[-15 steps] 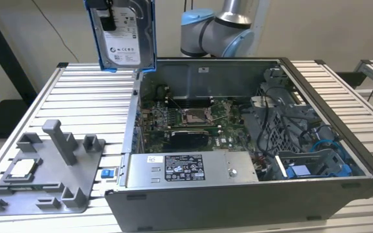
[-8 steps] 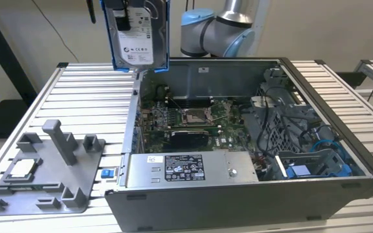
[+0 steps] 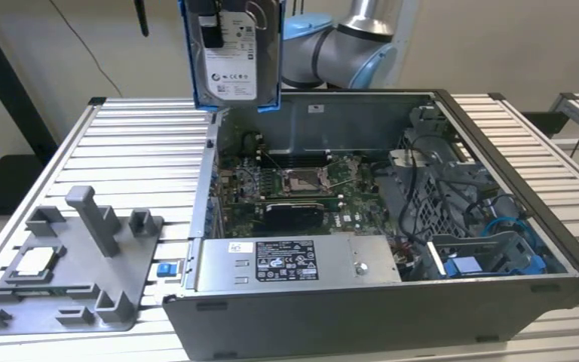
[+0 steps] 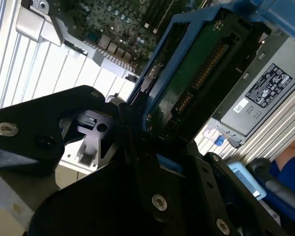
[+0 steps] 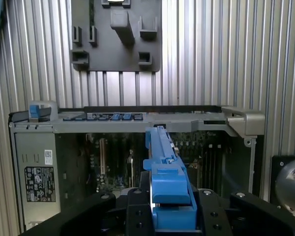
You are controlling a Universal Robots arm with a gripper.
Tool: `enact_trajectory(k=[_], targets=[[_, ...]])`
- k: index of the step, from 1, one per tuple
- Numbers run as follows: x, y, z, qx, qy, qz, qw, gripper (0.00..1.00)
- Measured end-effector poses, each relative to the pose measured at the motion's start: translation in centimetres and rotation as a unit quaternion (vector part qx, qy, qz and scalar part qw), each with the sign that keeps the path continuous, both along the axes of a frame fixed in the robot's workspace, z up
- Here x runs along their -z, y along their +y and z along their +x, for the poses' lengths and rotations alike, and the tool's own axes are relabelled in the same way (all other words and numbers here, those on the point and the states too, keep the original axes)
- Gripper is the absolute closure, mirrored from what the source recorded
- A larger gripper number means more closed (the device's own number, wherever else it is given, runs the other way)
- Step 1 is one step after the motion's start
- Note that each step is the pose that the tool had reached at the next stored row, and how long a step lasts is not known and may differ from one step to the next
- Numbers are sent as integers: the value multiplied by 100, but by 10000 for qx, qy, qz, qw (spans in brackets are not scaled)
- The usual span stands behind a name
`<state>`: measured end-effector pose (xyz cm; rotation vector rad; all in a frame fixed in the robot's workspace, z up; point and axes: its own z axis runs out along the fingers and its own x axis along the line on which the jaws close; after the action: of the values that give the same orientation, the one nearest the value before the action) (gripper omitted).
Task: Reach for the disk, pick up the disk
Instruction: 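Pick up the disk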
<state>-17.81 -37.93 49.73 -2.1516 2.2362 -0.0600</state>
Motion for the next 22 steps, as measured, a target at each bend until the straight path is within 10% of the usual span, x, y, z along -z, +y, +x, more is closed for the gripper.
enact_trajectory(k=[22], targets=[[3,-9,640,0,1,0,10000,100]])
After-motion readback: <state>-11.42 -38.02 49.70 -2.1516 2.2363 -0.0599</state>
